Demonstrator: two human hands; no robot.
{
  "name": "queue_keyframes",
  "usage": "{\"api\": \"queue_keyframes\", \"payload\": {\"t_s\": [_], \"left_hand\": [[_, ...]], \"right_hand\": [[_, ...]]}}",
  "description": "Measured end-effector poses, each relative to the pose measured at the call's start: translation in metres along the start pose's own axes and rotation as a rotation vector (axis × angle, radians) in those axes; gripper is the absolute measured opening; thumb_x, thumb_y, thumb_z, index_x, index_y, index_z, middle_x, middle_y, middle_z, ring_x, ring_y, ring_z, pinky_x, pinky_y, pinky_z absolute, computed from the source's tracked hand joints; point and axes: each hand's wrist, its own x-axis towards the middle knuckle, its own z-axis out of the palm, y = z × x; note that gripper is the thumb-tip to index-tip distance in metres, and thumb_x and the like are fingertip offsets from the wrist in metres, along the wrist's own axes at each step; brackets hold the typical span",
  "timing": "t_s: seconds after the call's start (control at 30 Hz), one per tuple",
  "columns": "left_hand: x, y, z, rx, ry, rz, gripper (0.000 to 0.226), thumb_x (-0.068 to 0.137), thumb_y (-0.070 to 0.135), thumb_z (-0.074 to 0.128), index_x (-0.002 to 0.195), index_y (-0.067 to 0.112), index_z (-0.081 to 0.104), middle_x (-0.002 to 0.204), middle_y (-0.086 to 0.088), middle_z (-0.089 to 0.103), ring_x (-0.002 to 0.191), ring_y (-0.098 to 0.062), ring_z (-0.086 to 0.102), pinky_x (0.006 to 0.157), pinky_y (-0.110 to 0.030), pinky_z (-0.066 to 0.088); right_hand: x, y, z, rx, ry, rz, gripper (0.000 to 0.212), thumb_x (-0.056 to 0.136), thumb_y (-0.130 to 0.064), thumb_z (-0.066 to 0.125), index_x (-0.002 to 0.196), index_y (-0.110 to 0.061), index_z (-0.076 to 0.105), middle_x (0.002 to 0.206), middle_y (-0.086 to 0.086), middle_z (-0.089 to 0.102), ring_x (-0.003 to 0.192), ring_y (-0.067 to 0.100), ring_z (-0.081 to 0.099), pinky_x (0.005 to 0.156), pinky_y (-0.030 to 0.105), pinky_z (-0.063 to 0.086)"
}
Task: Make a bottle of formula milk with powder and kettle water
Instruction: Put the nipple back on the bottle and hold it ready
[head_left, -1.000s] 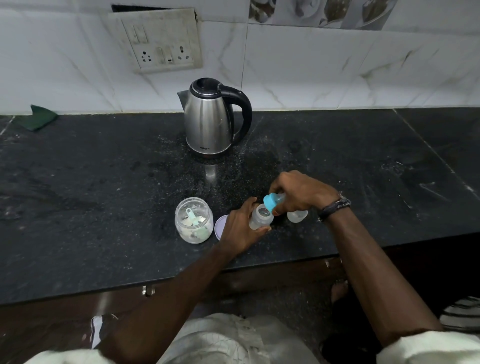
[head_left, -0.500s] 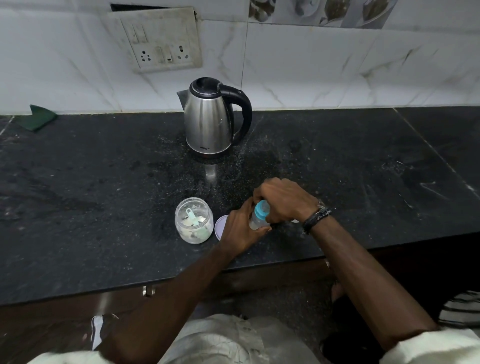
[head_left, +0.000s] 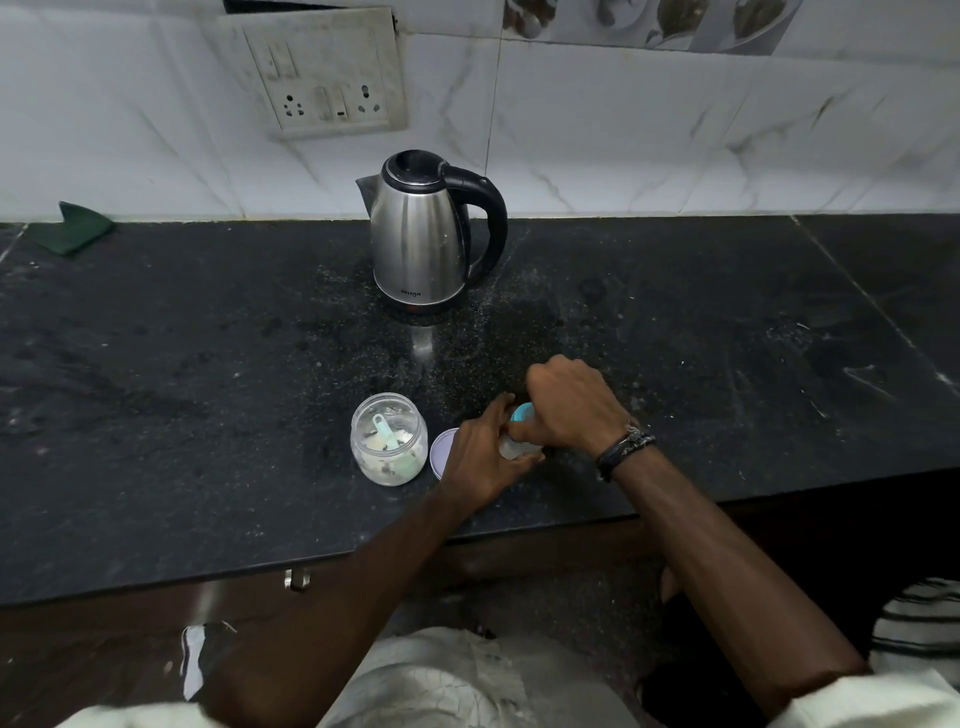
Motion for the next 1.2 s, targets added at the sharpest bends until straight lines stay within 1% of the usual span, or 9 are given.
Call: {"api": "queue_keyframes", "payload": {"t_s": [0.1, 0.33, 0.5, 0.57, 0.73, 0.83, 1.0, 1.1, 1.2], "left_hand": [[-0.001, -0.002, 0.001, -0.007, 0.009, -0.022, 0.095, 0.066, 0.047, 0.085, 0.142, 0.009, 0.044, 0.118, -0.003, 0.072, 0.104, -0.014, 0.069, 0.088, -0.036, 0.056], [-0.003, -0.001, 0.000, 0.019, 0.026, -0.049, 0.104, 0.065, 0.042, 0.088, 0.148, 0.006, 0.036, 0.113, -0.004, 0.073, 0.104, -0.017, 0.069, 0.088, -0.035, 0.054], [-0.001, 0.005, 0.000, -0.009, 0.014, -0.044, 0.101, 0.066, 0.049, 0.081, 0.145, 0.004, 0.039, 0.118, -0.003, 0.073, 0.107, -0.020, 0.069, 0.091, -0.037, 0.054], [-0.001, 0.005, -0.002, -0.025, 0.011, -0.054, 0.101, 0.065, 0.052, 0.078, 0.145, 0.005, 0.039, 0.121, -0.003, 0.072, 0.109, -0.019, 0.069, 0.089, -0.041, 0.055], [-0.001, 0.010, -0.004, 0.003, 0.016, -0.047, 0.094, 0.069, 0.040, 0.082, 0.144, 0.002, 0.040, 0.118, -0.003, 0.073, 0.108, -0.022, 0.069, 0.089, -0.039, 0.055], [-0.003, 0.011, -0.004, 0.011, -0.006, -0.073, 0.104, 0.064, 0.051, 0.081, 0.147, 0.005, 0.037, 0.116, -0.003, 0.073, 0.106, -0.020, 0.069, 0.089, -0.037, 0.054], [-0.003, 0.008, -0.007, 0.037, -0.031, -0.096, 0.110, 0.062, 0.067, 0.071, 0.150, 0.011, 0.035, 0.120, -0.002, 0.070, 0.110, -0.020, 0.067, 0.092, -0.041, 0.054], [-0.001, 0.014, -0.008, 0.000, -0.028, -0.078, 0.106, 0.063, 0.059, 0.072, 0.147, 0.004, 0.037, 0.116, -0.002, 0.074, 0.107, -0.021, 0.069, 0.089, -0.041, 0.055], [-0.001, 0.016, -0.009, -0.015, -0.035, -0.067, 0.105, 0.064, 0.058, 0.073, 0.146, 0.003, 0.037, 0.117, -0.002, 0.073, 0.106, -0.019, 0.070, 0.088, -0.042, 0.056]], "right_hand": [[-0.003, -0.004, 0.005, -0.052, 0.090, 0.100, 0.055, 0.085, -0.064, 0.056, 0.090, -0.009, 0.064, 0.094, 0.010, 0.066, 0.084, 0.027, 0.064, 0.064, 0.032, 0.040], [-0.004, -0.005, -0.007, -0.009, -0.090, 0.180, 0.076, 0.074, -0.088, 0.039, 0.063, -0.013, 0.050, 0.062, -0.001, 0.050, 0.063, 0.021, 0.056, 0.059, 0.030, 0.041], [-0.007, -0.003, -0.021, 0.015, -0.258, -0.018, 0.052, 0.077, -0.047, 0.075, 0.116, -0.017, 0.056, 0.109, 0.005, 0.063, 0.098, 0.028, 0.063, 0.075, 0.037, 0.047], [-0.007, -0.006, -0.020, 0.041, -0.251, -0.052, 0.052, 0.078, -0.036, 0.076, 0.122, -0.018, 0.055, 0.116, 0.008, 0.062, 0.103, 0.029, 0.062, 0.076, 0.036, 0.045], [-0.009, -0.011, -0.011, -0.033, -0.055, -0.008, 0.040, 0.082, -0.044, 0.067, 0.104, -0.011, 0.061, 0.108, 0.011, 0.064, 0.096, 0.030, 0.063, 0.069, 0.033, 0.038], [-0.007, -0.009, -0.003, -0.065, 0.054, 0.064, 0.045, 0.085, -0.055, 0.059, 0.092, -0.010, 0.064, 0.097, 0.011, 0.067, 0.087, 0.029, 0.065, 0.066, 0.033, 0.041], [-0.003, -0.001, -0.008, -0.052, -0.070, 0.100, 0.063, 0.083, -0.076, 0.048, 0.069, -0.014, 0.047, 0.082, 0.006, 0.064, 0.071, 0.023, 0.059, 0.062, 0.032, 0.040], [-0.004, 0.000, -0.017, 0.002, -0.249, -0.021, 0.046, 0.079, -0.055, 0.070, 0.100, -0.016, 0.059, 0.102, 0.005, 0.063, 0.087, 0.025, 0.060, 0.069, 0.033, 0.041], [-0.007, -0.003, -0.014, -0.005, -0.226, -0.076, 0.043, 0.080, -0.034, 0.074, 0.115, -0.016, 0.057, 0.114, 0.008, 0.061, 0.100, 0.027, 0.060, 0.071, 0.032, 0.040]]}}
